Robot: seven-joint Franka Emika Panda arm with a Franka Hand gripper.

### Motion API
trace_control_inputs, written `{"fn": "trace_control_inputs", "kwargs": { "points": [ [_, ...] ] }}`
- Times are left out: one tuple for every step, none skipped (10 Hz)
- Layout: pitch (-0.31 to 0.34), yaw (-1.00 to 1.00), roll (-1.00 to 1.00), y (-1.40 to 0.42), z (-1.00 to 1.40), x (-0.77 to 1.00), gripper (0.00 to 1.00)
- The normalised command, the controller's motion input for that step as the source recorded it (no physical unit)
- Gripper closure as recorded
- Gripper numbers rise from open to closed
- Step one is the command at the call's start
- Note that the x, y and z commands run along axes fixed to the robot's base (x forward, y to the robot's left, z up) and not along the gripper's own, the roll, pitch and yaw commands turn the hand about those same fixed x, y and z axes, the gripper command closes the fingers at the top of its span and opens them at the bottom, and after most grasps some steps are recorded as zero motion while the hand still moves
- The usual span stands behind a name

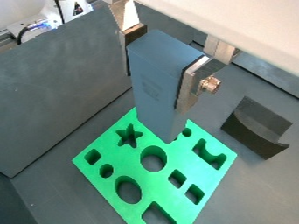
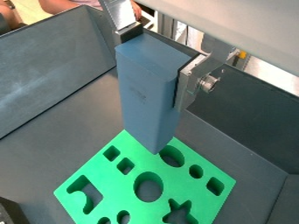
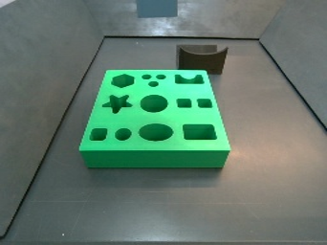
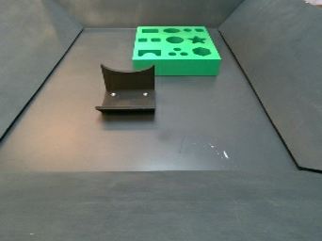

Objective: Insert the rectangle object.

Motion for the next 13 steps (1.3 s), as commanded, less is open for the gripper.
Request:
{"fn": "trace_control_inputs", "kwargs": {
  "points": [
    [0.0,0.0,0.07,-0.22,-0.64,0.65,1.0],
    [0.046,-0.04,0.12,-0.34,-0.89,0.85,1.0],
    [0.084,0.0,0.1,-0.36,-0.85,0.89,1.0],
    [0.107,0.0,0.09,-0.37,-0.82,0.9,1.0],
    [0.103,0.0,0.08,-0.35,-0.82,0.94,1.0],
    [0.033,0.0,0.07,-0.33,-0.85,1.0,1.0],
    [-0.014,-0.04,0.0,-0.33,-0.76,1.0,1.0],
    [-0.059,-0.1,-0.01,-0.27,-0.72,0.96,1.0],
    [-0.046,-0.11,-0.03,-0.22,-0.67,0.96,1.0],
    [0.0,-0.11,0.0,-0.11,-0.43,0.74,1.0],
    [0.081,-0.01,0.08,-0.13,-0.35,0.5,1.0],
    [0.1,0.0,0.07,-0.09,-0.29,0.41,1.0],
    [0.101,0.0,0.06,-0.04,-0.25,0.36,1.0]
  ]
}}
